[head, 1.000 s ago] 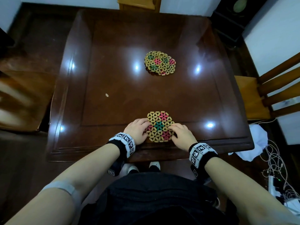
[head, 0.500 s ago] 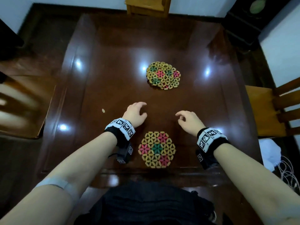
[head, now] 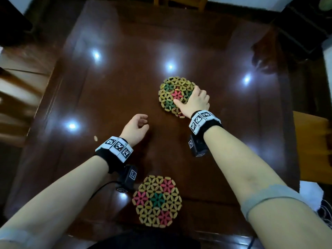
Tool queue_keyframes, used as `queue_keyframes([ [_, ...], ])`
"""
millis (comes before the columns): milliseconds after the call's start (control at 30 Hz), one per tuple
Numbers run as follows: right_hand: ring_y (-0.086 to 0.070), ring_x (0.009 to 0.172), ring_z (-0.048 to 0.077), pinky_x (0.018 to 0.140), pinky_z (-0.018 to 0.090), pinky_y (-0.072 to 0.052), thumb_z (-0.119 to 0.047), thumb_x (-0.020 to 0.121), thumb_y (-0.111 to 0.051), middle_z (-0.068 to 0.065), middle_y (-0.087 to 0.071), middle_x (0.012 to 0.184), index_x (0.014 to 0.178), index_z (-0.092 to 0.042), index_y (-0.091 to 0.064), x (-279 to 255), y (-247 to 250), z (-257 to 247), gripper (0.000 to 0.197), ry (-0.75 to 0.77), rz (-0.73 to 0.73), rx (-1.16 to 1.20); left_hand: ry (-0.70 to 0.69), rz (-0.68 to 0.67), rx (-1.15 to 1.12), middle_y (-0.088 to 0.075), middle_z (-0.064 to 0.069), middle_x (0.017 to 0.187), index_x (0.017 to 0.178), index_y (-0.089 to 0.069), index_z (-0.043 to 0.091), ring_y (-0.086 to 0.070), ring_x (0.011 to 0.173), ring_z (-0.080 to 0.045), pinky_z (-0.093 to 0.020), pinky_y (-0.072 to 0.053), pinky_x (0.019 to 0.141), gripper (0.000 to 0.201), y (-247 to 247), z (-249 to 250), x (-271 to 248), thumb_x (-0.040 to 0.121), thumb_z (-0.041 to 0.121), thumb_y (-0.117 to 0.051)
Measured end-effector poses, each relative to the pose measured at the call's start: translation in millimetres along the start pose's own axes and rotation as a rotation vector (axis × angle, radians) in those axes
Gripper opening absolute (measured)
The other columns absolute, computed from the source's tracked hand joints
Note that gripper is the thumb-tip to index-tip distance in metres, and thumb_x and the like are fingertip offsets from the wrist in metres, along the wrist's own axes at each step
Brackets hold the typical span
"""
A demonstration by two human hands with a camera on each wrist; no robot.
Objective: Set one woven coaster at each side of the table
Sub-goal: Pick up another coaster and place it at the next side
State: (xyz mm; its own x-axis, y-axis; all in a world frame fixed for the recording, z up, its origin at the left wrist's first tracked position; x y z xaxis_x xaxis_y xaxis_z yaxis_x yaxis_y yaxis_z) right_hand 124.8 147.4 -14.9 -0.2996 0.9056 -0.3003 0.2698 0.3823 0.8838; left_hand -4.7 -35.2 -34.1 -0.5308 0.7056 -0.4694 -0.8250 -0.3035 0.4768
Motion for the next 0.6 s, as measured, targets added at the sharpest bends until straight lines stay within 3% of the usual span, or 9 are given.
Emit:
queue_keyframes([
  [100, -0.039, 0.128, 0.033, 0.102, 0.042, -0.042, -0.049, 0.071, -0.075, 0.018, -0.032, 0.141, 0.141, -0.001, -0.022, 6, -5, -6, 0.099, -0.062, -0.058, 0.084, 0.007, 0.048, 0.005, -0.060, 0.005, 0.102, 0.109, -0.054, 0.027, -0.058, 0.102, -0.014, -0.033, -0.046, 0.099, 0.027, 4, -3, 3, 0.087, 0.012, -0.054],
  [200, -0.047, 0.122, 0.031, 0.096, 0.040, -0.046, -0.038, 0.066, -0.082, 0.016, -0.039, 0.134, 0.133, -0.001, -0.032, 6, 1, -10, 0.091, -0.040, 0.019, 0.120, 0.005, 0.062, 0.013, -0.061, 0.006, 0.099, 0.105, -0.053, 0.030, -0.059, 0.100, -0.016, -0.030, -0.046, 0.092, 0.026, 6, 0, 6, 0.086, 0.012, -0.053],
  [300, -0.053, 0.114, 0.031, 0.089, 0.044, -0.048, -0.039, 0.062, -0.084, 0.013, -0.047, 0.125, 0.122, -0.006, -0.039, -3, 5, -7, 0.081, -0.012, 0.135, 0.044, -0.031, 0.054, 0.042, -0.061, 0.006, 0.098, 0.109, -0.056, 0.025, -0.059, 0.095, -0.014, -0.027, -0.045, 0.089, 0.028, 7, 7, 2, 0.085, 0.011, -0.052],
  [367, -0.056, 0.112, 0.032, 0.088, 0.046, -0.046, -0.040, 0.070, -0.079, 0.013, -0.052, 0.123, 0.121, -0.007, -0.040, -12, 10, -5, 0.071, -0.021, 0.170, 0.032, -0.058, 0.050, 0.053, -0.060, 0.006, 0.098, 0.112, -0.056, 0.022, -0.057, 0.093, -0.012, -0.025, -0.044, 0.085, 0.030, 9, 12, -2, 0.085, 0.010, -0.052],
  [467, -0.058, 0.112, 0.035, 0.093, 0.046, -0.043, -0.032, 0.089, -0.059, 0.014, -0.060, 0.122, 0.129, -0.010, -0.038, -26, 21, 0, 0.050, -0.042, 0.112, 0.117, -0.081, 0.034, 0.060, -0.060, 0.006, 0.099, 0.114, -0.056, 0.021, -0.056, 0.093, -0.011, -0.024, -0.043, 0.083, 0.030, 12, 18, -10, 0.086, 0.011, -0.051],
  [533, -0.056, 0.115, 0.034, 0.097, 0.043, -0.044, -0.030, 0.092, -0.054, 0.013, -0.059, 0.126, 0.130, -0.013, -0.041, -38, 30, 0, 0.044, -0.044, 0.075, 0.314, -0.098, 0.025, 0.057, -0.061, 0.005, 0.100, 0.115, -0.056, 0.020, -0.057, 0.095, -0.012, -0.024, -0.044, 0.085, 0.028, 15, 21, -15, 0.088, 0.015, -0.052],
  [600, -0.051, 0.120, 0.026, 0.100, 0.034, -0.040, -0.028, 0.091, -0.057, 0.010, -0.054, 0.132, 0.131, -0.012, -0.044, -54, 35, -5, 0.045, -0.036, 0.045, 0.548, -0.115, 0.015, 0.044, -0.061, 0.003, 0.103, 0.118, -0.056, 0.019, -0.058, 0.097, -0.013, -0.024, -0.043, 0.086, 0.028, 19, 25, -22, 0.091, 0.023, -0.052],
])
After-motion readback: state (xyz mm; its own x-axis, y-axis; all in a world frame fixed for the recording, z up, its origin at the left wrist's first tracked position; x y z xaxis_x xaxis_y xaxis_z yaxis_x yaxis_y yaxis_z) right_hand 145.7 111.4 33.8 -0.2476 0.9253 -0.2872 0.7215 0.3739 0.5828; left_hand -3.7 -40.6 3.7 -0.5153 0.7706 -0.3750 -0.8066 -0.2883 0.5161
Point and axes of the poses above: each hand's wrist, its own x-axis towards the middle knuckle, its own y-axis out of the back of the hand, z = x × y, the point moved 1 cm from there along x, towards the middle knuckle
